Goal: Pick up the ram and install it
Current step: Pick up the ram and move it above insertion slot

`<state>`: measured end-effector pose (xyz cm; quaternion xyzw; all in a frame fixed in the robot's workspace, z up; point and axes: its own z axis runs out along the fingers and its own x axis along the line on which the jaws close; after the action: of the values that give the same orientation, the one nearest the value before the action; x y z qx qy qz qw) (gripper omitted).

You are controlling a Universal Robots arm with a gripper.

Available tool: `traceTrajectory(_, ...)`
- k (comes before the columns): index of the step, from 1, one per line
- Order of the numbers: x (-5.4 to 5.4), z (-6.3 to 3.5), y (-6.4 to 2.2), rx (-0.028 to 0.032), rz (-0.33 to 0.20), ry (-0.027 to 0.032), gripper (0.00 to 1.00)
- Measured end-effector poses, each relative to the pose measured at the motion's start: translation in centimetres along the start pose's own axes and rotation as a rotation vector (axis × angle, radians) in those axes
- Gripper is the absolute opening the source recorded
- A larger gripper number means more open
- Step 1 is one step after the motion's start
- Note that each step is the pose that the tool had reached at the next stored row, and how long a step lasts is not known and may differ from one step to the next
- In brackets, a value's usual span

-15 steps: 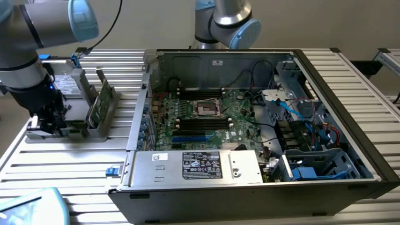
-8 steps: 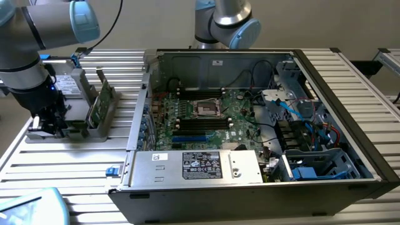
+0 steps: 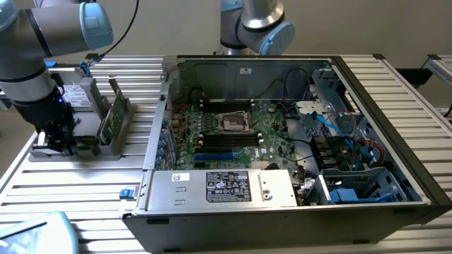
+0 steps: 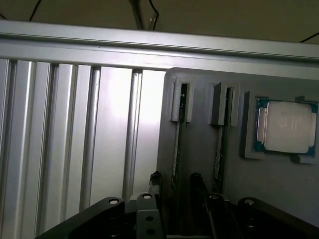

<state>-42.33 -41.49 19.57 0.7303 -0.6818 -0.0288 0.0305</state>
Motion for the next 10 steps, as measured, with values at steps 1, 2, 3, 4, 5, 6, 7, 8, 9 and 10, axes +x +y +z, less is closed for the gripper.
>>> traceTrajectory(1, 0.00, 0.00, 0.00, -0.0002, 0.000, -0.0001, 0.37)
traceTrajectory(2, 0.00, 0.02, 0.00, -0.0002, 0.000, -0.0002, 0.37)
traceTrajectory(3, 0.00, 0.02, 0.00, -0.0006, 0.000, -0.0002, 0.37)
traceTrajectory(4, 0.00, 0.02, 0.00, -0.0007, 0.000, -0.0002, 0.37)
traceTrajectory(5, -0.01, 0.03, 0.00, -0.0009, 0.000, -0.0002, 0.37)
traceTrajectory(6, -0.01, 0.03, 0.00, -0.0011, 0.000, -0.0003, 0.37)
traceTrajectory(7, -0.01, 0.04, 0.00, -0.0013, 0.000, -0.0003, 0.37)
traceTrajectory(8, -0.01, 0.05, 0.00, -0.0015, 0.000, -0.0003, 0.35)
traceTrajectory(9, -0.01, 0.06, 0.00, -0.0017, 0.000, -0.0003, 0.35)
traceTrajectory(10, -0.01, 0.07, 0.00, -0.0019, 0.000, -0.0003, 0.28)
